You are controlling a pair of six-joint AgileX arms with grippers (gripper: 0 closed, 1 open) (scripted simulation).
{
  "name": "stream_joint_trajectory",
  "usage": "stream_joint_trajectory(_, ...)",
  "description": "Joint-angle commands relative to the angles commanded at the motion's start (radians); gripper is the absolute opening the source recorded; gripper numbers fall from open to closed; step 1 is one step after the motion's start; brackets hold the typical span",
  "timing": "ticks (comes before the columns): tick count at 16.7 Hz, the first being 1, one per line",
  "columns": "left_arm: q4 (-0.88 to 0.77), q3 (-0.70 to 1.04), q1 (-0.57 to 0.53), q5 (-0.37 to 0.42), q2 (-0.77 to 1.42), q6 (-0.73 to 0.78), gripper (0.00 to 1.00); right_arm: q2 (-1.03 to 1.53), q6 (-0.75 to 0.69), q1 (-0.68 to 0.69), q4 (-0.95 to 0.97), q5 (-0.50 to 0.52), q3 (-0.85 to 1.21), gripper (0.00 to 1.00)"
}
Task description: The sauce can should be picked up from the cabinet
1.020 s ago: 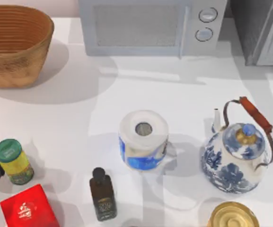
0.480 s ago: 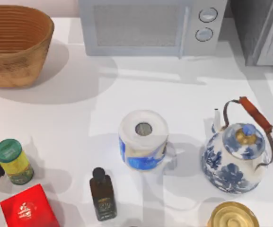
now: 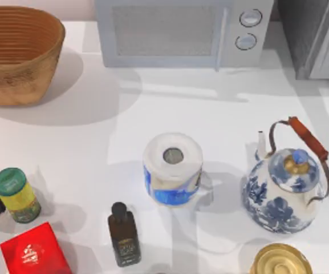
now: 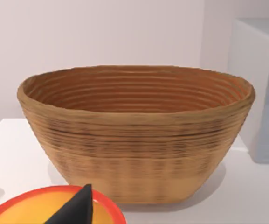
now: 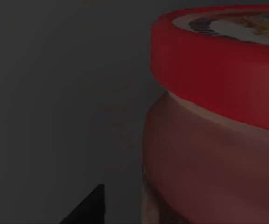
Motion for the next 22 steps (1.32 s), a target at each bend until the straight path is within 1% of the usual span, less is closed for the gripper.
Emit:
stream_joint_trajectory(10,0.0,0.0,0.0,0.0,0.0,0.0,1.0,0.0,0.0,0.0,0.0,0.0,0.0,0.02)
stream_joint_trajectory(11,0.0,0.0,0.0,0.0,0.0,0.0,1.0,0.0,0.0,0.0,0.0,0.0,0.0,0.0)
stream_joint_trajectory(20,0.0,0.0,0.0,0.0,0.0,0.0,1.0,-0.003,0.002,0.002,-0.002,0.001,-0.002,0.0)
stream_joint_trajectory(22,0.0,0.0,0.0,0.0,0.0,0.0,1.0,-0.04,0.002,0.009,-0.023,0.015,-0.019,0.0)
